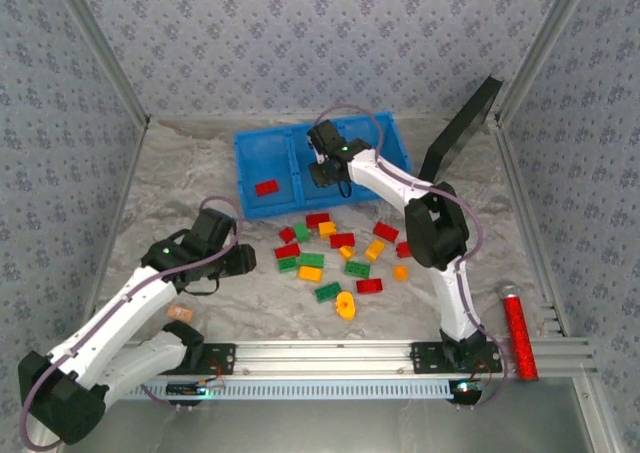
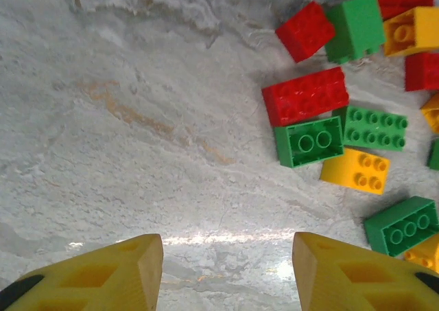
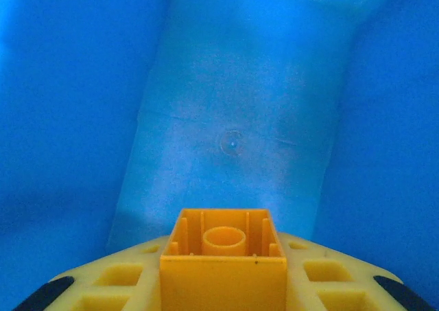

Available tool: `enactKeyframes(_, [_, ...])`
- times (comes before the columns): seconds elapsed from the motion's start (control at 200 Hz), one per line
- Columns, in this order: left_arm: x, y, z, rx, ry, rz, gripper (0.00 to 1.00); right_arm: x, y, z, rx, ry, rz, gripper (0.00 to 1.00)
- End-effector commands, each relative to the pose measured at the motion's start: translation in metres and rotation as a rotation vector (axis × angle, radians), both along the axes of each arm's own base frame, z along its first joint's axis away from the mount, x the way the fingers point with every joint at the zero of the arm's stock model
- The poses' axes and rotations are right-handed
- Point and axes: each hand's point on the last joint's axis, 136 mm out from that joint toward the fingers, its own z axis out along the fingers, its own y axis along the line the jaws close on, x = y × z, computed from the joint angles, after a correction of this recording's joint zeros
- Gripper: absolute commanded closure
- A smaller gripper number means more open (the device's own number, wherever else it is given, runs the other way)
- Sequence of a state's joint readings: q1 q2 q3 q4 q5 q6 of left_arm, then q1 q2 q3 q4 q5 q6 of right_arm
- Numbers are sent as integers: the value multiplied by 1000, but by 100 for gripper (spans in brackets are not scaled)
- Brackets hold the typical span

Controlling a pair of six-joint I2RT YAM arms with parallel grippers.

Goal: Sort the legos into containers by color
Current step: Place the lego in the container.

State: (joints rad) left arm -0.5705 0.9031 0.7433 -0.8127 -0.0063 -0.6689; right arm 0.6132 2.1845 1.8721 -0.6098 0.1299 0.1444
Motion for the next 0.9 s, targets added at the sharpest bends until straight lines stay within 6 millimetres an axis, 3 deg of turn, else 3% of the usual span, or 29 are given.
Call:
enactKeyframes(0.0, [3,-9,-7,-40,14,37,46,6,8,-2,23,15,24,62])
enactKeyframes(0.185, [1,-16,-22,-29,38,39,44,7,11,-16,20,37,31,58])
enactKeyframes(0.385, [20,-26,-22,-23,-7,41,40,4,12,-14,30,43,35,53])
enactKeyframes(0.66, [52,-48,-23,39,-10,9,35,-18,10,24,62,0,53,50])
enactKeyframes(0.745, [61,-63,-23,66,-26,-62,35,-32,3,36,65,-7,54,50])
enactKeyframes(0.895, [76,-71,-28,171,-43,-189,35,-54,-10,53,86,-38,50,49])
